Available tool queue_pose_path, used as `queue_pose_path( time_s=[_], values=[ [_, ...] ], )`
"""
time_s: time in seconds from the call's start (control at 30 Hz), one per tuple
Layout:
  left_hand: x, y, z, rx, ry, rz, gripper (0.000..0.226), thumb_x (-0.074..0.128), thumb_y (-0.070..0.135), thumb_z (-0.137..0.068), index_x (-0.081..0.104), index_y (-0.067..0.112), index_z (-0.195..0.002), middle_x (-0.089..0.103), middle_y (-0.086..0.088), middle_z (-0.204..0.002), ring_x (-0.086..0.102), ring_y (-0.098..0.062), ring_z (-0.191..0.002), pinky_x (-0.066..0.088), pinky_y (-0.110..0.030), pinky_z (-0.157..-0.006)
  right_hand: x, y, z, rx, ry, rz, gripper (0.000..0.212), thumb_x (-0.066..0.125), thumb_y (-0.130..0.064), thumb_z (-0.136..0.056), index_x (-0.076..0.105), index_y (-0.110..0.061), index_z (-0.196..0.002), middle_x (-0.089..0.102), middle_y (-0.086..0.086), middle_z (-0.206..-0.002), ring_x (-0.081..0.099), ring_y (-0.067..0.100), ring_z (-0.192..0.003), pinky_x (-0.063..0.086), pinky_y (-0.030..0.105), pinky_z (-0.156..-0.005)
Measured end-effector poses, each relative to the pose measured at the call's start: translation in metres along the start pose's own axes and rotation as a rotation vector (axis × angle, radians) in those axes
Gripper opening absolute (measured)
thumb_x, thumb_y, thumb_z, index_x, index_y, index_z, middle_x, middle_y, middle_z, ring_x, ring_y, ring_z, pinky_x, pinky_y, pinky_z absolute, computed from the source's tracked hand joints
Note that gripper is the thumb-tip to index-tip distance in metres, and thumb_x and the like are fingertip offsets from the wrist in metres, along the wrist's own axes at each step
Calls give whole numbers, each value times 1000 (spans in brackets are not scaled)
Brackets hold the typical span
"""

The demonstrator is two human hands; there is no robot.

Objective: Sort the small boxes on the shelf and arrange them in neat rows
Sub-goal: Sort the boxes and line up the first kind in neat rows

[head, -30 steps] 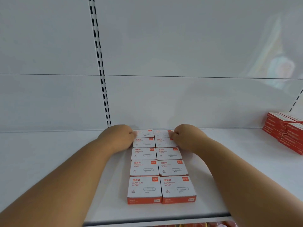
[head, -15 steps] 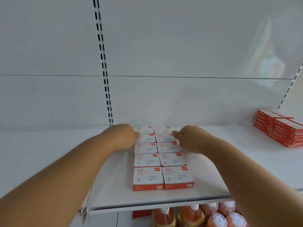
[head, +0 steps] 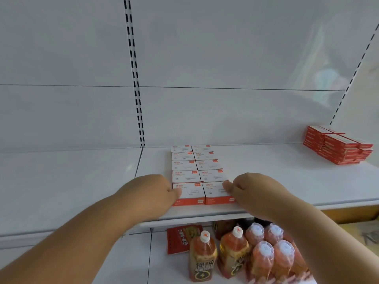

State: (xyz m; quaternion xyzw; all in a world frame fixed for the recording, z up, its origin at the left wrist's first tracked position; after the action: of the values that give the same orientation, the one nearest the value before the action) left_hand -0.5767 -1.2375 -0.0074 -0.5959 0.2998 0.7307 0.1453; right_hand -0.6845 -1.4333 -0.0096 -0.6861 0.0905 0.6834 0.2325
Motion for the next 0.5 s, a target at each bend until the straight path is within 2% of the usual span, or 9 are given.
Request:
queue_pose_path(
  time_s=[0.07, 0.1, 0.17, 0.2, 0.23, 0.3, 0.4, 0.5],
  values=[
    [-1, 4, 8, 17, 144, -31, 34, 45, 51, -97, 54, 23, -79, 62, 6, -81, 56, -12, -71, 43, -29, -61, -1, 0, 3, -53, 111, -5, 44, 32, -59, -96, 51, -23, -79, 59, -6, -76, 56, 10, -67, 39, 23, -54],
    [-2, 8, 13, 56, 252, -35, 27, 49, 51, -95, 49, 27, -83, 58, 10, -85, 54, -10, -76, 41, -27, -63, -2, 0, 5, -114, 188, -39, 38, 36, -60, -94, 49, -26, -85, 57, -11, -83, 55, 6, -70, 39, 21, -57],
    [2, 17, 20, 256, 513, -56, 25, 60, 50, -88, 53, 29, -100, 56, 13, -101, 52, -11, -92, 44, -27, -78, -2, -3, 10, -328, 323, -99, 36, 45, -64, -87, 52, -33, -104, 51, -18, -106, 51, 3, -91, 42, 18, -76],
    [8, 23, 22, 344, 562, -68, 34, 65, 50, -85, 58, 28, -110, 56, 12, -108, 52, -13, -99, 45, -30, -84, -1, -6, 11, -440, 354, -101, 42, 48, -64, -82, 54, -35, -112, 48, -19, -114, 47, 4, -102, 41, 20, -86],
    [14, 27, 21, 399, 562, -61, 41, 67, 50, -83, 61, 28, -117, 58, 12, -112, 52, -13, -104, 45, -32, -88, 1, -8, 10, -521, 362, -106, 46, 51, -63, -79, 58, -36, -116, 48, -18, -118, 45, 6, -108, 41, 23, -92],
    [21, 32, 16, 404, 511, -12, 46, 66, 53, -83, 63, 32, -124, 59, 16, -115, 49, -10, -108, 44, -31, -93, 5, -11, 6, -591, 341, -137, 40, 60, -56, -77, 66, -35, -111, 54, -15, -117, 48, 10, -109, 44, 28, -93],
    [27, 34, 10, 383, 558, 40, 41, 69, 54, -81, 69, 34, -117, 62, 20, -108, 48, -7, -104, 45, -28, -90, 11, -11, 0, -634, 383, -197, 24, 75, -39, -78, 72, -32, -101, 60, -15, -104, 51, 10, -102, 48, 29, -87],
    [28, 33, 8, 366, 606, 81, 34, 75, 48, -78, 74, 33, -109, 63, 19, -101, 50, -8, -100, 47, -28, -85, 15, -8, -3, -633, 417, -266, 24, 79, -35, -76, 75, -29, -98, 62, -15, -99, 51, 8, -99, 45, 22, -83]
  ],
)
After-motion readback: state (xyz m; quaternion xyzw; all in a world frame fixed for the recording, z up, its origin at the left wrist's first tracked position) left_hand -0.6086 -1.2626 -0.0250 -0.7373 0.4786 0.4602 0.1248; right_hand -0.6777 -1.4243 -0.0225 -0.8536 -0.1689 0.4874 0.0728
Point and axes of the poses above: each hand's wrist, its own z-axis away from the middle knuckle, its own x-axis out of the palm, y = z × x, the point moved 4 cm from there along -z, towards the middle knuckle
